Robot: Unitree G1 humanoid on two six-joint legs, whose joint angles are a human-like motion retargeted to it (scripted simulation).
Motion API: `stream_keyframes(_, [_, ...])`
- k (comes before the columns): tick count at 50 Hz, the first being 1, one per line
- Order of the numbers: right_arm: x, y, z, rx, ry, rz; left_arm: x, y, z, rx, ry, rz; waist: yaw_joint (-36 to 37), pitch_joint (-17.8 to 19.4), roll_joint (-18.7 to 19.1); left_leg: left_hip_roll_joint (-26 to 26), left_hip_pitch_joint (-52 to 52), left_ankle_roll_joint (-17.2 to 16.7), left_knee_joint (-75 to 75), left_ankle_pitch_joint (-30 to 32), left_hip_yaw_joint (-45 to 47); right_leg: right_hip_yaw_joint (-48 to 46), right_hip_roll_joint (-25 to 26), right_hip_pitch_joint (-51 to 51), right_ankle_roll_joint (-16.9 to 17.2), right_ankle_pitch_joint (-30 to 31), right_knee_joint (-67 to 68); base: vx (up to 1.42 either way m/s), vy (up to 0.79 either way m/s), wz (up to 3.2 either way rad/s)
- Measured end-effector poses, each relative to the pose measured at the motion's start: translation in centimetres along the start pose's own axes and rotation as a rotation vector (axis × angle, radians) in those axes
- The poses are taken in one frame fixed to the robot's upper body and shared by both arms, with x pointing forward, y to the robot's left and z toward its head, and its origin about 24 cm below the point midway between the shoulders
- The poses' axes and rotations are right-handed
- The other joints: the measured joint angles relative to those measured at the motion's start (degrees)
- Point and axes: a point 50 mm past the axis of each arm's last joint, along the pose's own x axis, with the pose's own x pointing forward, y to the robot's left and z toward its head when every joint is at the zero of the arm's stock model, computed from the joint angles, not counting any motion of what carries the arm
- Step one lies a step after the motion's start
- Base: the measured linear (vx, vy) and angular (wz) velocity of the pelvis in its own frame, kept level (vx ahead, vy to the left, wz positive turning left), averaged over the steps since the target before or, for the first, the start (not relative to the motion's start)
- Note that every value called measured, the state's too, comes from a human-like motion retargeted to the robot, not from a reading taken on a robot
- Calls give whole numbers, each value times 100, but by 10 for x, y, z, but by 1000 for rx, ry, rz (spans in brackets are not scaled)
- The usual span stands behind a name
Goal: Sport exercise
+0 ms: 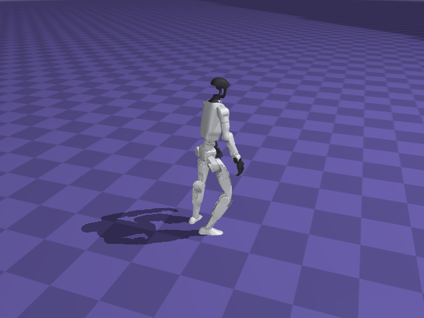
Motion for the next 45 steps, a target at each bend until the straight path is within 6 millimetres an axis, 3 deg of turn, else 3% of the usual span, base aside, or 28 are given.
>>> stream_keyframes(15, [-5, 14, -33, 5, 113, 22, -4, -39, -18, -33, 22, -124, 363, 2, 181, 776, -156, -202, 1388, 155, -115, -29, 768, 1037, 83, 140, -1593, -1, -13, -53])
stream_keyframes(25, [-6, 19, -37, 15, 124, 27, -7, -55, -24, -54, 40, -182, 451, -68, 660, 1207, -364, -457, 1911, -451, -754, 53, 1483, 1612, 100, 549, -2631, 6, -5, -47])
stream_keyframes(45, [-11, 9, -47, 5, 140, 4, -7, -70, -16, -15, 23, -239, 351, -55, 852, 1058, 500, -375, 1033, -417, -480, 214, 1707, 2478, 269, 1033, -3930, 4, 2, -18])
